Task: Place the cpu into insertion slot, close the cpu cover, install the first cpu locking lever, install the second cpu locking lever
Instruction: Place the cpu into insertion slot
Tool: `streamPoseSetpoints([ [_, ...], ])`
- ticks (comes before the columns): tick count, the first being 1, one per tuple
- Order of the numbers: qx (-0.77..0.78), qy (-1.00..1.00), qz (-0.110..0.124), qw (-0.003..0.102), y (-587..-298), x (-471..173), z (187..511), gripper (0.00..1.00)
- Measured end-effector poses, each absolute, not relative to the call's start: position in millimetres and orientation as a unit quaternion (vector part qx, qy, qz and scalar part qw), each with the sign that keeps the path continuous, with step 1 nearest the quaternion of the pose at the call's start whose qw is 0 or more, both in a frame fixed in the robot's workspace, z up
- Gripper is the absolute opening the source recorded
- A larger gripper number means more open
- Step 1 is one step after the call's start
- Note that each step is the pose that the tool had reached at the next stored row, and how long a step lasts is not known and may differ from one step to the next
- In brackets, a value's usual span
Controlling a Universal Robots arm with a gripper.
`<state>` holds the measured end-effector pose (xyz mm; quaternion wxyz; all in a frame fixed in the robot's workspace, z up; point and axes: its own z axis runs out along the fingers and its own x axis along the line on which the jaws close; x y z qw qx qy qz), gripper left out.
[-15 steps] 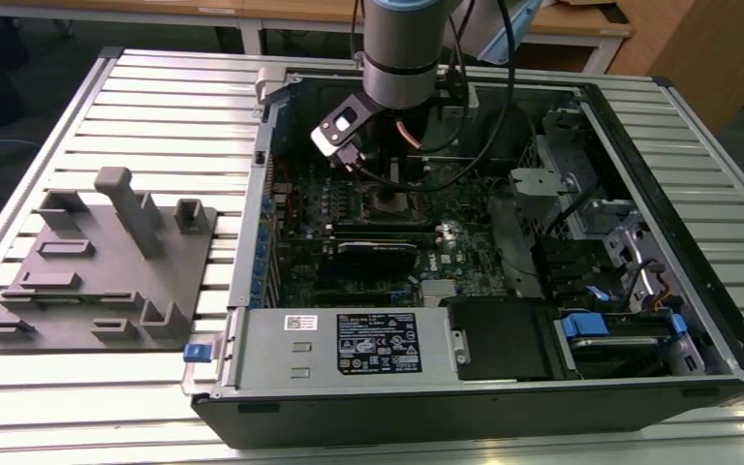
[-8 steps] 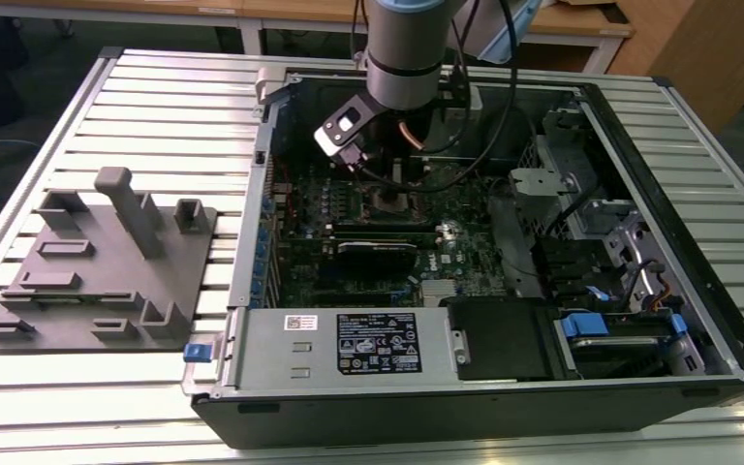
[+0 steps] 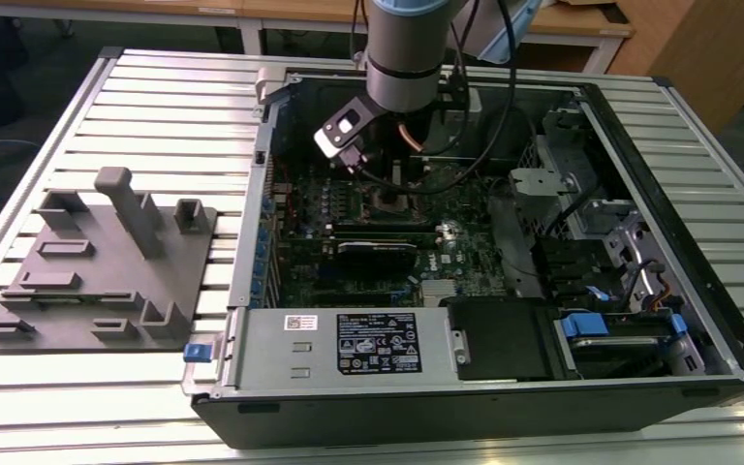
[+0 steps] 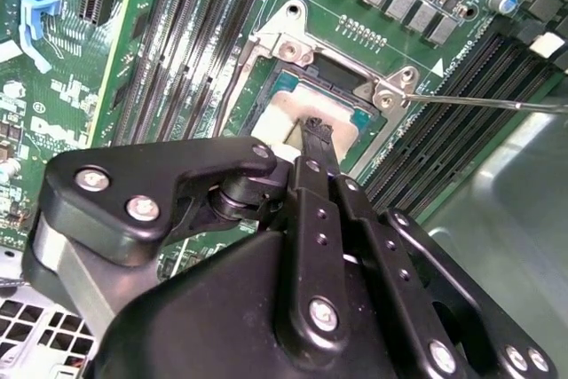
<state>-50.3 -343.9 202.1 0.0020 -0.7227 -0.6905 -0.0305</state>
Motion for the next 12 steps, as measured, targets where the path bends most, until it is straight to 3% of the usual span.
streamPoseSetpoints([
  [12, -0.723, -0.690, -0.030, 0.002, -344.1, -50.4, 197.9, 0.11],
])
